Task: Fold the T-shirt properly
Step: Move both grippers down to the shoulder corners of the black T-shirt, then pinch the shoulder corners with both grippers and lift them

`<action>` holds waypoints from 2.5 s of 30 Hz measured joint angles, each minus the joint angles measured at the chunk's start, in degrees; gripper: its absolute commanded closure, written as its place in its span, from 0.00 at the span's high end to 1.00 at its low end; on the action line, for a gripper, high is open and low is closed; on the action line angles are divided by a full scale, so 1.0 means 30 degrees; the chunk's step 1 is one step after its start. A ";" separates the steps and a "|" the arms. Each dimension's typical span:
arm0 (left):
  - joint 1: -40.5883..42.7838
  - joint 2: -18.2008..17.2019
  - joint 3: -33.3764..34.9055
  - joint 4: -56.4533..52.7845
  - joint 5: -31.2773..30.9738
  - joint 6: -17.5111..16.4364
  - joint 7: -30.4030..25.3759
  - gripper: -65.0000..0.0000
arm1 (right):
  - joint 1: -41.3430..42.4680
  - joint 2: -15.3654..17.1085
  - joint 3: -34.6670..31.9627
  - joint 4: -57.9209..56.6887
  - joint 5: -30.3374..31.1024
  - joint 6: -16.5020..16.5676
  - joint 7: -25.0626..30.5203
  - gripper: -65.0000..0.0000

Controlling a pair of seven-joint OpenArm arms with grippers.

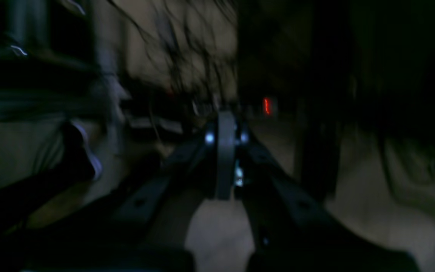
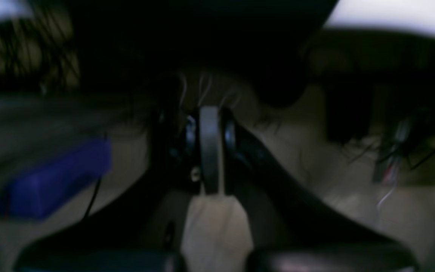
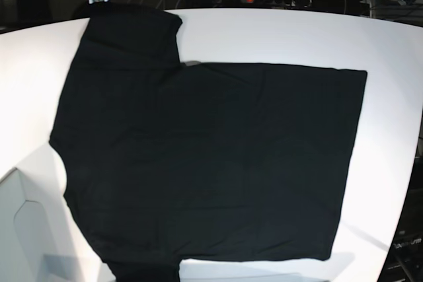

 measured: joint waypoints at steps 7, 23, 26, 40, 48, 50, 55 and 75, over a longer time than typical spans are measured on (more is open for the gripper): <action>-0.0612 0.1515 -0.2856 0.2674 -0.0036 -0.0036 0.0350 0.10 | 0.1413 -0.0015 0.1071 -0.0022 0.0000 0.0000 -0.0321 0.00; -0.6397 0.1814 -0.4204 0.3985 -0.0102 -0.0109 0.5370 0.61 | 0.5391 -0.0007 0.2871 -0.0794 0.0051 0.0015 -0.1355 0.42; -0.7468 0.1814 -0.4204 0.3963 -0.0102 -0.0087 0.6499 0.61 | 0.6368 -0.0015 0.2871 -0.1559 0.0058 0.0022 -0.2550 0.42; -1.0659 0.1858 -0.5078 0.2455 0.0022 -0.0109 0.9034 0.61 | 0.7155 0.0000 0.2761 -0.3075 0.0087 0.0000 -0.2346 0.42; -1.2145 0.1727 -0.5588 -0.0488 -0.0029 -0.0117 0.9041 0.65 | 0.7366 0.0007 0.2783 -0.3402 0.0109 0.0000 -0.1909 0.32; -1.2619 0.1756 -0.5574 -0.1319 0.0036 -0.0109 0.8969 0.65 | 0.7373 0.0000 0.2754 -0.3417 0.0153 0.0000 -0.1923 0.21; -1.3857 0.1712 -0.4903 -0.3504 0.0007 -0.0022 0.8903 0.65 | 0.7373 0.0000 0.2725 -0.3439 0.0138 0.0007 -0.2055 0.02; -1.5278 0.1770 -0.3789 -0.5260 -0.0262 -0.0255 0.7825 0.00 | 0.7271 0.0000 0.2834 -0.3322 0.0087 0.0007 -0.2076 0.00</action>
